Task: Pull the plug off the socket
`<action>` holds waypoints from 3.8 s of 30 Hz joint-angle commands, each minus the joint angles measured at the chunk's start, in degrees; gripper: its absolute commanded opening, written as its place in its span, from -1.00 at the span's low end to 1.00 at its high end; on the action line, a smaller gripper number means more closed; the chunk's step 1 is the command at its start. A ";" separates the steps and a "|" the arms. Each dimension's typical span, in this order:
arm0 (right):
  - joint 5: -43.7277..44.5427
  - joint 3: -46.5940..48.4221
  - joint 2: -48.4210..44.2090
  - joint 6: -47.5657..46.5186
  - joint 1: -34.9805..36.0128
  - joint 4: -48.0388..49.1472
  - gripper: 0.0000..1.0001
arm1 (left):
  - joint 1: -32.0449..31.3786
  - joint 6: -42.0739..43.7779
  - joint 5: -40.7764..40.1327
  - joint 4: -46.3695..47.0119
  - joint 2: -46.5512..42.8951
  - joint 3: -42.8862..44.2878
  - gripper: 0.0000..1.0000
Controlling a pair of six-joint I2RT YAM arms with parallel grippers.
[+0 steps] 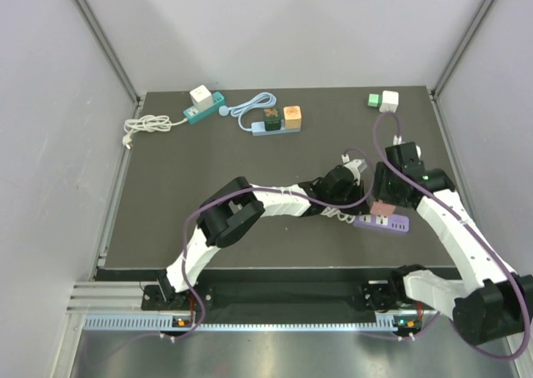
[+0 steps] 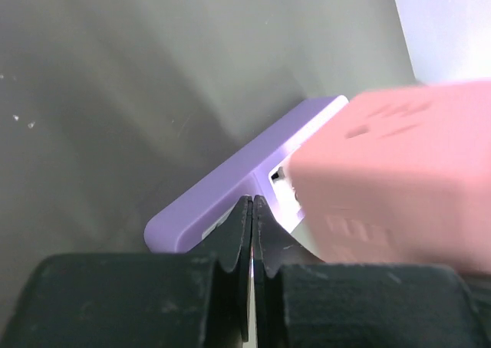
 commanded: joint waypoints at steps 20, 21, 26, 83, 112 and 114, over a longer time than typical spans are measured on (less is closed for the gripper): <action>3.60 6.16 -10.18 -0.41 0.35 -1.72 -1.00 | -0.46 9.16 6.78 -7.56 -3.77 -8.12 -1.00; 3.51 6.16 -10.27 -0.33 0.26 -1.81 -1.00 | -0.46 9.16 7.04 -7.92 -5.61 -8.29 -0.97; 3.60 7.74 -10.01 -0.85 -0.27 -1.63 -1.00 | 0.07 11.78 4.60 -10.91 -20.37 -11.62 -0.67; -52.04 -13.80 18.03 19.46 -32.96 48.39 0.46 | 8.59 10.65 -18.01 -21.28 -76.37 -43.09 -0.36; 5.52 2.99 5.80 15.75 23.18 21.93 0.87 | 8.59 7.75 -16.15 -27.09 -93.43 -51.35 -0.32; 9.63 2.03 7.04 17.59 25.74 18.60 0.66 | 8.59 7.49 -16.68 -26.47 -92.99 -52.23 -0.32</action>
